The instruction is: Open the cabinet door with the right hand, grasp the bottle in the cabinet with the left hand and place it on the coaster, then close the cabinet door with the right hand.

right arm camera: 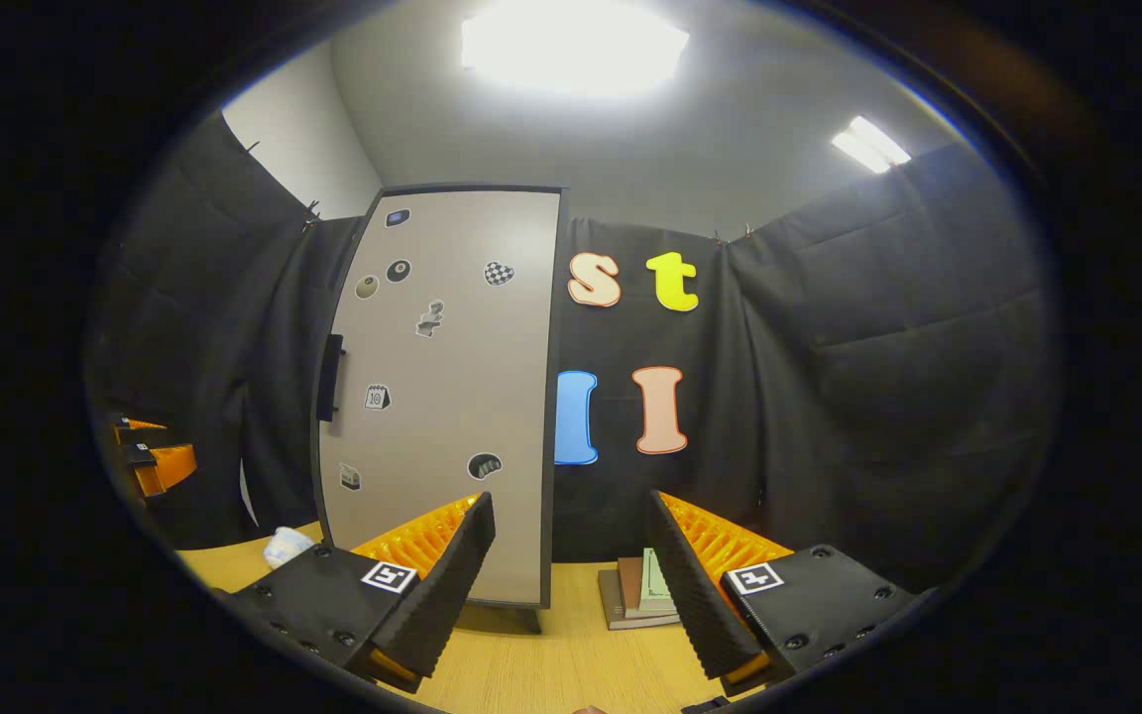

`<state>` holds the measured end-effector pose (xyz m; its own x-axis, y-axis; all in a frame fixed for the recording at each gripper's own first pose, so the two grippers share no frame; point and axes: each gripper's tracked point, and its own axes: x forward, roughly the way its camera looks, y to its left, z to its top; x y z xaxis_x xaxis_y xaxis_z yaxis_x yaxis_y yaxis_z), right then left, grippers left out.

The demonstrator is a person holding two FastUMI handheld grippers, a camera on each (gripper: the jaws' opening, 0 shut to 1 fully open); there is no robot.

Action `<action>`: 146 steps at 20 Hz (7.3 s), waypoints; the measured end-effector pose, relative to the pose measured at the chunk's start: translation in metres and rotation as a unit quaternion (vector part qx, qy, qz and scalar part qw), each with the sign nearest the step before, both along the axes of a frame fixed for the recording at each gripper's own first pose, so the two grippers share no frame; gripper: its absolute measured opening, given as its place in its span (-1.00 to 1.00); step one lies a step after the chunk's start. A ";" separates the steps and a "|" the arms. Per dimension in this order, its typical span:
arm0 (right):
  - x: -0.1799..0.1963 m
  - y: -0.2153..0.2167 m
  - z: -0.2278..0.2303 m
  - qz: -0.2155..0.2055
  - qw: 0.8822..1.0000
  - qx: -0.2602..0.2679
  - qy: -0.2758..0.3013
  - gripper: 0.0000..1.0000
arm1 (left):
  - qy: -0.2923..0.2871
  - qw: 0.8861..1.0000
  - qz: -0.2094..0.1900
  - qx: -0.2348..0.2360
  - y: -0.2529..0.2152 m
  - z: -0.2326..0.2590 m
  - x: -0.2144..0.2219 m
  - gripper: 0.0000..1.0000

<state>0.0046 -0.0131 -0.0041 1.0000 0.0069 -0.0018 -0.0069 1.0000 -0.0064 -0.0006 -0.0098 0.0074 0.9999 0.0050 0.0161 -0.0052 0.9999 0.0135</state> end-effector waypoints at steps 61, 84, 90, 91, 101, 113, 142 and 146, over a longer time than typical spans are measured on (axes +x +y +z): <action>0.226 0.364 0.051 0.138 0.988 0.022 0.065 0.66 | 0.062 0.972 0.224 0.012 0.331 -0.108 -0.036 0.53; 0.210 0.358 0.049 0.204 0.969 0.054 0.131 -0.73 | 0.054 0.984 0.170 0.007 0.296 -0.106 -0.013 0.53; 0.203 0.350 0.052 0.247 0.958 0.059 0.131 -0.73 | 0.044 0.989 0.137 0.010 0.275 -0.094 0.007 0.53; 0.203 0.348 0.051 0.254 0.956 0.061 0.133 -0.73 | 0.045 0.990 0.132 0.009 0.272 -0.096 0.009 0.53; 0.198 0.339 0.052 0.332 0.933 0.061 0.128 -0.73 | 0.032 0.997 0.074 0.015 0.173 -0.075 0.039 0.53; 0.190 0.310 0.048 0.369 0.919 0.066 0.123 -0.74 | 0.010 1.000 0.004 0.017 0.021 -0.043 0.052 0.53; 0.189 0.175 0.058 0.268 0.959 0.078 0.054 -0.67 | 0.004 0.999 -0.040 0.015 -0.146 0.009 0.030 0.55; 0.186 0.124 0.054 0.191 0.978 0.073 0.049 -0.57 | -0.001 0.998 -0.065 0.004 -0.150 0.025 0.075 0.53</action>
<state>0.1910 0.1114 0.0503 0.9197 0.3865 -0.0685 -0.3728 0.9148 0.1554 0.0745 -0.1594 0.0327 0.9920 -0.1247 0.0184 0.1243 0.9920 0.0218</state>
